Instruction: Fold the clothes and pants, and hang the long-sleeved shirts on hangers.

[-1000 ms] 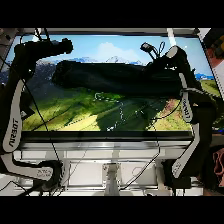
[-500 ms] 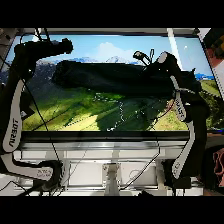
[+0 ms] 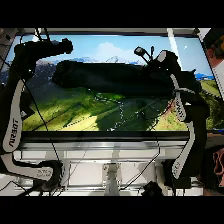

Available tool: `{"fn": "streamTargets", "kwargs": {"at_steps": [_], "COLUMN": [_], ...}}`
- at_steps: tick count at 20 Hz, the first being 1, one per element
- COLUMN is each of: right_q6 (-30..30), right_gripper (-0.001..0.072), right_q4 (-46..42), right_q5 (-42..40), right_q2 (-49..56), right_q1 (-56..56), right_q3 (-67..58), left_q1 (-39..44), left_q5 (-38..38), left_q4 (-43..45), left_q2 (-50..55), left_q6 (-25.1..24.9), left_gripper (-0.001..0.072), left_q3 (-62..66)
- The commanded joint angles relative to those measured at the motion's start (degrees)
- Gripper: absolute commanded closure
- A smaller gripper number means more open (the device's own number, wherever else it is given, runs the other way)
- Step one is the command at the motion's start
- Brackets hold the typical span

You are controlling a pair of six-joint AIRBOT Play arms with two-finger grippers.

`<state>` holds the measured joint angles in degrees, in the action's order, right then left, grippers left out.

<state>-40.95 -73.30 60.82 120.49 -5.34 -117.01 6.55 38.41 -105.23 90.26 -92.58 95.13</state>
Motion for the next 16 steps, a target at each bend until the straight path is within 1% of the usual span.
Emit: {"fn": "streamTargets", "kwargs": {"at_steps": [1, 3, 4, 6, 7, 8, 11, 12, 13, 14, 15, 16], "right_q6": [-12.85, -17.38, -17.53, -17.53, -17.53, -17.55, -17.53, -17.64, -19.65, -23.43, -29.38, -34.77], "right_gripper": [0.0696, 0.0692, 0.0676, 0.0508, 0.0445, 0.0421, 0.0423, 0.0461, 0.0615, 0.0693, 0.0692, 0.0692], "right_q4": [-3.48, -3.32, -3.02, -2.99, -2.99, -2.91, -1.44, -1.40, -1.40, -1.29, -1.29, -1.29], "right_q5": [-13.92, -22.43, -26.12, -31.82, -33.48, -34.40, -34.95, -34.86, -34.34, -33.00, -30.58, -27.96], "right_q2": [-0.42, -0.39, -0.37, -0.28, -0.24, -0.26, -0.57, -1.16, -2.12, -3.43, -5.14, -6.86], "right_q1": [-0.07, -0.07, -0.07, -0.04, -0.04, -0.04, -0.04, -0.04, -0.04, -0.04, -0.04, -0.04], "right_q3": [-0.35, -0.33, -0.33, -0.28, -0.28, -0.31, -0.31, -0.31, -0.31, -0.31, -0.31, -0.31], "left_q1": [0.02, 0.02, 0.04, 0.04, 0.02, 0.02, 0.02, 0.02, -0.28, -0.72, -1.01, -1.20], "left_q5": [0.02, 0.04, 0.02, 0.04, 0.04, 0.04, 0.00, -0.09, -0.48, -0.52, -0.31, -1.07], "left_q4": [0.00, 0.00, 0.00, 0.00, 0.00, 0.00, 0.04, 0.31, 0.96, 1.73, 1.70, 2.19], "left_q2": [-0.04, -0.04, -0.04, -0.04, -0.04, -0.04, 0.00, 0.00, 0.00, 0.00, 0.00, 0.15], "left_q6": [-0.02, -0.02, -0.02, -0.02, -0.02, -0.02, -0.02, -0.02, 0.02, 0.24, 1.31, 1.64], "left_gripper": [0.0289, 0.0289, 0.0289, 0.0289, 0.0289, 0.0289, 0.0289, 0.0291, 0.0313, 0.0431, 0.0629, 0.0677], "left_q3": [0.04, 0.04, 0.04, 0.04, 0.04, 0.04, 0.04, 0.04, 0.04, 0.04, 0.04, 0.04]}}
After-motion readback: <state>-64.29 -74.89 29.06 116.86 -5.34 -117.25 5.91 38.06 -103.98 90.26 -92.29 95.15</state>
